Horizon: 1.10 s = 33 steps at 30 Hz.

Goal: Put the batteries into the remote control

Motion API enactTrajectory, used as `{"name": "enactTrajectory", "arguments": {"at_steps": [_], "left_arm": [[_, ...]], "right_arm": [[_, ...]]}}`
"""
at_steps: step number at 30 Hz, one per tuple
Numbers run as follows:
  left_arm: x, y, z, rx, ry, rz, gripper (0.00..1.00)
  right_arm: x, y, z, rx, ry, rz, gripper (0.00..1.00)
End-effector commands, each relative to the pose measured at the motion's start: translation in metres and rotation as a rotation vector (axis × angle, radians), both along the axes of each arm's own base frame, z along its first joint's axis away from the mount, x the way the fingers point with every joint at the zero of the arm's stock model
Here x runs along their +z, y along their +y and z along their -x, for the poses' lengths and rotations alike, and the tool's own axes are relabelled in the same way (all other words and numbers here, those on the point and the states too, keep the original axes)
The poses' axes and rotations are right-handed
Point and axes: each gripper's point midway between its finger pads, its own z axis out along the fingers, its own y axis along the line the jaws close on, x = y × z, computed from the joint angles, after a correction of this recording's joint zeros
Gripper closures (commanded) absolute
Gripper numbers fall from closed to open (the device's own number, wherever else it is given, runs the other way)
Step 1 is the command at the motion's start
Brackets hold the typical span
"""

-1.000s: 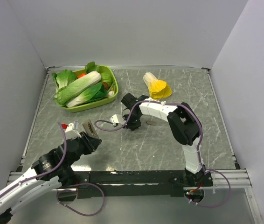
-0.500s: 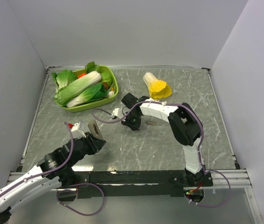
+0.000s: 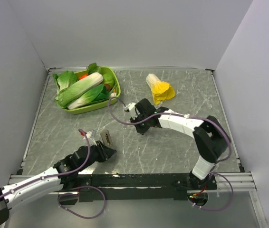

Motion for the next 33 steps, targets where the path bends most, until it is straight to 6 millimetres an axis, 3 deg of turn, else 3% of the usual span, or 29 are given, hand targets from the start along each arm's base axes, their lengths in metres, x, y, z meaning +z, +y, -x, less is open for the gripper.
{"name": "enactTrajectory", "arguments": {"at_steps": [1, 3, 10, 11, 17, 22, 33], "left_arm": [[0.038, -0.019, -0.006, -0.024, -0.108, 0.207, 0.98], [0.042, -0.020, -0.006, -0.027, -0.127, 0.231, 0.99], [0.054, -0.021, -0.004, -0.038, -0.163, 0.300, 0.99], [0.055, -0.021, -0.004, -0.039, -0.164, 0.305, 0.99], [0.065, -0.025, -0.001, -0.060, -0.175, 0.350, 0.99], [0.070, -0.028, 0.001, -0.076, -0.176, 0.369, 0.99], [0.084, -0.032, 0.003, -0.095, -0.184, 0.415, 0.99]], "right_arm": [[0.082, 0.029, -0.018, -0.212, -0.137, -0.336, 1.00], [0.109, 0.034, -0.015, -0.253, -0.179, -0.457, 1.00], [0.172, 0.061, 0.007, -0.283, -0.305, -0.663, 1.00], [0.181, 0.072, 0.020, -0.245, -0.305, -0.698, 1.00], [0.234, 0.089, 0.042, -0.218, -0.393, -0.860, 1.00], [0.251, 0.099, 0.058, -0.148, -0.431, -0.911, 1.00], [0.243, 0.117, 0.067, -0.092, -0.440, -0.901, 1.00]]}}
